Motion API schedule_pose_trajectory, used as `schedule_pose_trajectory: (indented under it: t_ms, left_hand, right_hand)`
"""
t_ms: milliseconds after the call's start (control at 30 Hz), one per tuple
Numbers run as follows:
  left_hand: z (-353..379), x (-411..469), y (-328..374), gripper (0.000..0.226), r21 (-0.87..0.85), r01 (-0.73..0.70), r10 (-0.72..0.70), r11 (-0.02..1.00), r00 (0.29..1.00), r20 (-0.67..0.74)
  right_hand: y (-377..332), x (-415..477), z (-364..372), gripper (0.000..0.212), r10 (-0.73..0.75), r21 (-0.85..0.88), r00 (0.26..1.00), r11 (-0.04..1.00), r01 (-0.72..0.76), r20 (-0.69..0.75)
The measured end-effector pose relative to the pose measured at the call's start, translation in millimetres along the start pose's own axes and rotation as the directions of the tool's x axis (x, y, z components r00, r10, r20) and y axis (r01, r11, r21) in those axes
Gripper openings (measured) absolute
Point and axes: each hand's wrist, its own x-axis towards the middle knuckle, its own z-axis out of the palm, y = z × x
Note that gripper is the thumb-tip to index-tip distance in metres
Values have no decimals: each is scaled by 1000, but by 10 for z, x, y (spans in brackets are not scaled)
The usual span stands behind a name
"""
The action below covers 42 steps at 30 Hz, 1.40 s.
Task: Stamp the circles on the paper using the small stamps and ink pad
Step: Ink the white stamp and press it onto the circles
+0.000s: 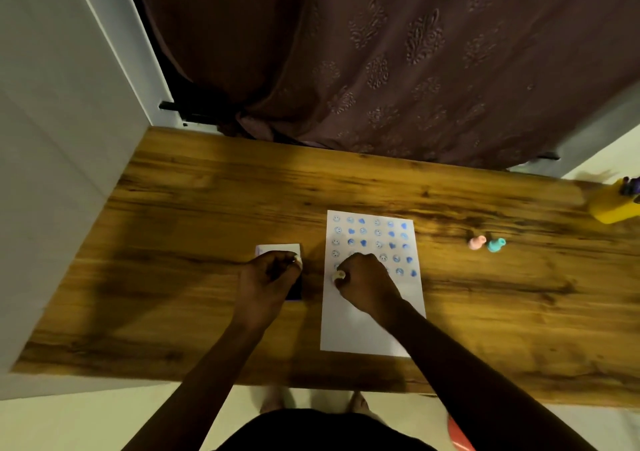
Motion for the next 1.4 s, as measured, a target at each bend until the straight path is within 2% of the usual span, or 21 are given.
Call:
schedule_pose_trajectory:
  t_ms: [67, 133, 167, 233, 267, 300, 333, 400, 533, 700, 867, 1033, 1167, 1300, 1400]
  left_hand:
    - [18, -22, 20, 12, -20, -4, 4, 1000, 1000, 12]
    - [47, -52, 56, 12, -14, -19, 20, 1000, 999, 36]
    - [72, -74, 75, 13, -7, -30, 30, 1000, 998, 53]
    - [152, -113, 105, 15, -1, -36, 36, 999, 996, 79]
    - [194, -125, 116, 17, -6, -26, 26, 1000, 996, 87]
    - [252, -136, 131, 18, -11, -14, 15, 1000, 995, 98]
    - [314, -145, 143, 20, -15, -7, 9, 1000, 994, 111]
    - [453, -164, 171, 18, -12, 1, 0, 1000, 989, 146]
    - [723, -239, 284, 19, 8, 26, -27, 1000, 973, 231]
    - [984, -337, 388, 29, -46, -36, 49, 998, 948, 316]
    - [1209, -350, 389, 33, -15, -82, 83, 997, 945, 316]
    - [1429, -424, 471, 55, -35, -122, 126, 992, 925, 358]
    - [1632, -434, 435, 47, -44, -116, 124, 992, 923, 365]
    - [1866, -471, 347, 29, -15, -75, 75, 997, 929, 364]
    - [2097, -513, 337, 39, 55, -96, 67, 994, 918, 390]
  right_hand:
    - [72, 25, -112, 30, 16, 127, 999, 992, -20, 38]
    - [145, -3, -243, 22, 82, 340, 996, 937, -83, 17]
    - [182, -41, -312, 19, 148, 532, 989, 836, -135, 19]
    - [244, -150, -429, 25, 230, 858, 967, 470, -208, 108]
    - [278, -202, -464, 28, 230, 921, 961, 321, -222, 152]
    - [316, -258, -494, 29, 218, 945, 958, 230, -234, 184]
    - [347, -316, -514, 28, 198, 952, 959, 189, -240, 203]
    - [392, -440, -547, 24, 162, 949, 966, 210, -234, 202]
    - [502, -631, -590, 21, 78, 926, 992, 356, -121, 99]
    - [660, -723, -723, 23, 27, 855, 999, 516, -47, 39]
    - [889, -774, -854, 22, -17, 845, 999, 534, -23, 38]
    - [1140, -828, -901, 24, -40, 874, 998, 485, -23, 49]
    - [1341, -882, -948, 24, -39, 891, 997, 452, -44, 69]
    - [1556, -954, -995, 20, -7, 871, 997, 487, -61, 73]
    - [1770, -999, -1054, 16, 43, 815, 998, 576, -59, 42]
